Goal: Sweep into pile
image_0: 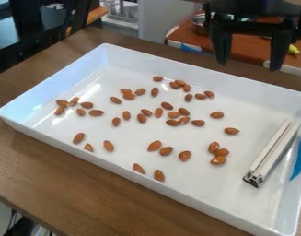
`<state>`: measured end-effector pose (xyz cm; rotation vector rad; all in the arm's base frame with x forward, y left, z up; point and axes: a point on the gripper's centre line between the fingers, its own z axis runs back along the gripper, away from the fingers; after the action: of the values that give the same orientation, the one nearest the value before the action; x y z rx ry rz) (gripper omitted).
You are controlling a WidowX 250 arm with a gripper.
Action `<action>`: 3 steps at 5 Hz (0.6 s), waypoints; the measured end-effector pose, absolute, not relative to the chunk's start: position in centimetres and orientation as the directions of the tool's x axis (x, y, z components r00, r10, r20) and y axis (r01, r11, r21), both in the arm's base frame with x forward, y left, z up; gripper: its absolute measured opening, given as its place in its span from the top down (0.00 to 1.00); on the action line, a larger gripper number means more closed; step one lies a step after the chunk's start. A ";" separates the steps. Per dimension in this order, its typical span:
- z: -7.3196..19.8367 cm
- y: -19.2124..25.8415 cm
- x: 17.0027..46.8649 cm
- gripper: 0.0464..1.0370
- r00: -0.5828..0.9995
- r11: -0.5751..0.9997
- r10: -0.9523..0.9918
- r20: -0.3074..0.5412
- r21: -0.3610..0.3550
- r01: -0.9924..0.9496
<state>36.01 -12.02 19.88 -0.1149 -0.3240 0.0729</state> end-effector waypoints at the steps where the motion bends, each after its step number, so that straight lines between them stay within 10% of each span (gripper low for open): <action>1: 18.0 -12.0 35.8 0.05 0.960 0.992 0.090 0.267 -0.108 -0.063; 3: 16.3 -13.6 36.3 0.05 0.944 0.982 0.116 0.308 -0.180 -0.062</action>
<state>36.28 -13.64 16.30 -0.1694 -0.3237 0.0913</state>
